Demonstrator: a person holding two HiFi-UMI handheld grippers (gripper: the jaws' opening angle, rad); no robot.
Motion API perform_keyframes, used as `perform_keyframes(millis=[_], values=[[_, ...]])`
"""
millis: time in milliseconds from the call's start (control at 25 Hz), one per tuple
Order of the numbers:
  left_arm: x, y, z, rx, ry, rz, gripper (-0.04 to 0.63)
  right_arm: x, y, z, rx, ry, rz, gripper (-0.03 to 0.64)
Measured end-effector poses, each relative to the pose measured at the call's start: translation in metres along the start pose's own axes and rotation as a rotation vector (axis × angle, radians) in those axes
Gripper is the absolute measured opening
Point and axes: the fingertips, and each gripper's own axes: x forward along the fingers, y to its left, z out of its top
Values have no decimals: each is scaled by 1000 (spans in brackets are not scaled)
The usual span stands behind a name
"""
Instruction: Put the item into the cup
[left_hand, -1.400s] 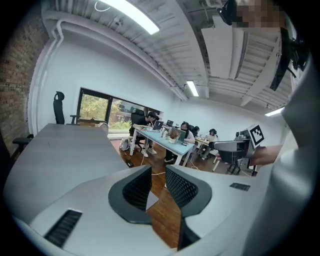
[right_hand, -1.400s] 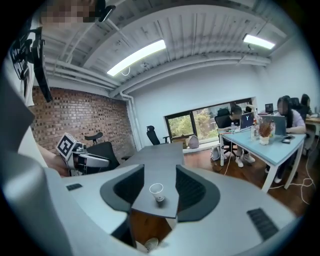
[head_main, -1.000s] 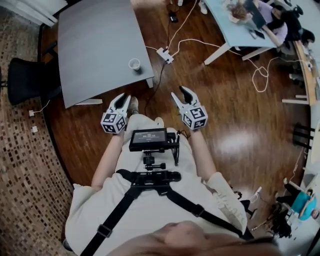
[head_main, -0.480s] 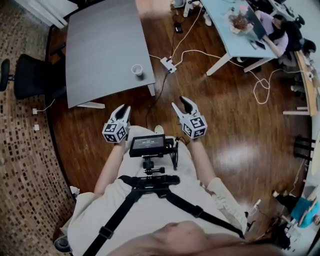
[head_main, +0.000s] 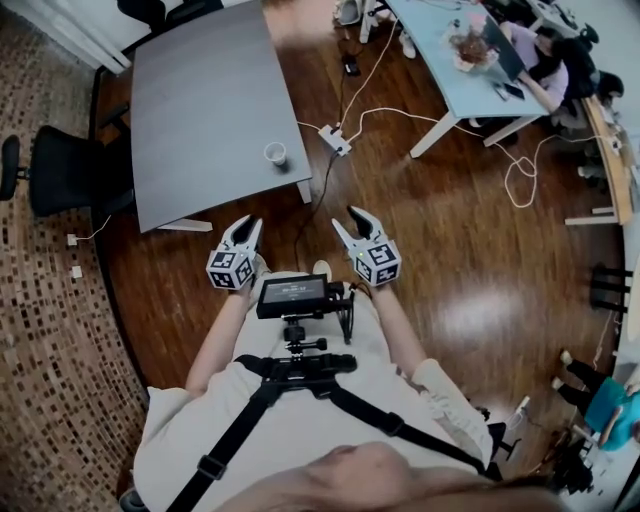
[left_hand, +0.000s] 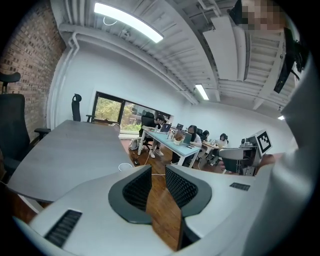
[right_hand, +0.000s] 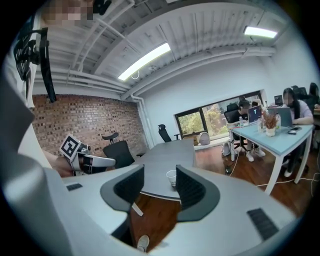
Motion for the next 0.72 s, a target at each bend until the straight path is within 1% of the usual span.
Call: perform_keyframes(millis=[120, 400, 720], values=[[0, 0, 0, 22, 10, -10, 90, 5, 3, -2, -7, -7, 1, 210], [1, 1, -1, 31, 37, -17, 89, 9, 5, 5, 14, -33, -10, 210], [5, -11, -15, 20, 71, -55, 89, 0, 10, -10, 28, 9, -18, 210]])
